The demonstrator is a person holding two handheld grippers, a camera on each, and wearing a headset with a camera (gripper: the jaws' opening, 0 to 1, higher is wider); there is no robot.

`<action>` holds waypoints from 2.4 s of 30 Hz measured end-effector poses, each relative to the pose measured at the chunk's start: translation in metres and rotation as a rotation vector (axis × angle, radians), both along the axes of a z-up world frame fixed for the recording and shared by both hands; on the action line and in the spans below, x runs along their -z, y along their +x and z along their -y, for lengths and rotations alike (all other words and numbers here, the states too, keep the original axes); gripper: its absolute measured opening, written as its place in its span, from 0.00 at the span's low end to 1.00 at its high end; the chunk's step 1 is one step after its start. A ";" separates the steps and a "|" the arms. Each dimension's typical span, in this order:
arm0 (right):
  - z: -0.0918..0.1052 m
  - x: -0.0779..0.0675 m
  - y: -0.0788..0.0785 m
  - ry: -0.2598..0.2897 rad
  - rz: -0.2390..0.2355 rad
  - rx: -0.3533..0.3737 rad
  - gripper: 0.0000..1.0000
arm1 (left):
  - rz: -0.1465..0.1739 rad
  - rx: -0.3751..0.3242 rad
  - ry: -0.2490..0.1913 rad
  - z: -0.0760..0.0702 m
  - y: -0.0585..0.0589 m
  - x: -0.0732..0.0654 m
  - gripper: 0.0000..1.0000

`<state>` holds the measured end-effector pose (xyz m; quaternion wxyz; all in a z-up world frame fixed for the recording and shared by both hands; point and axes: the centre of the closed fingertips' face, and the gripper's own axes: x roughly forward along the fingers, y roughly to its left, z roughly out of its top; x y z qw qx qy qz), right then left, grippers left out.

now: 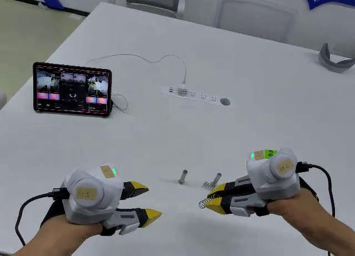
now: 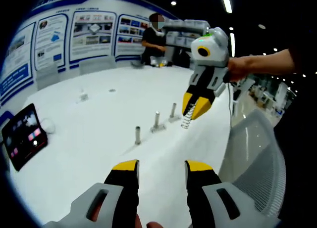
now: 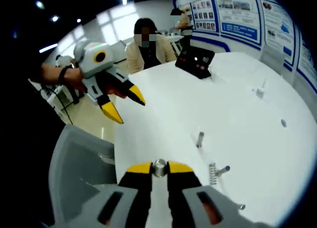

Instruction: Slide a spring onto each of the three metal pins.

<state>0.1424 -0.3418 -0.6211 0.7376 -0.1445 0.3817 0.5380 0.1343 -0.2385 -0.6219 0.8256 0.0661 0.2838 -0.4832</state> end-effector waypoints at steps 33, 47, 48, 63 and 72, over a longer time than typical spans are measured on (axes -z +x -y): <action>0.002 0.020 0.055 -0.064 0.025 -0.019 0.13 | -0.048 -0.137 0.027 -0.036 0.017 0.014 0.66; -0.007 0.026 0.076 -0.106 0.045 -0.058 0.13 | -0.070 -0.147 0.026 -0.041 0.016 0.015 0.71; -0.008 0.026 0.077 -0.107 0.045 -0.059 0.13 | -0.071 -0.148 0.026 -0.042 0.016 0.015 0.72; -0.019 0.027 0.091 -0.119 0.057 -0.092 0.13 | -0.082 -0.163 0.025 -0.047 0.015 0.016 0.72; -0.027 0.033 0.094 -0.126 0.053 -0.110 0.13 | -0.089 -0.163 0.030 -0.049 0.014 0.017 0.72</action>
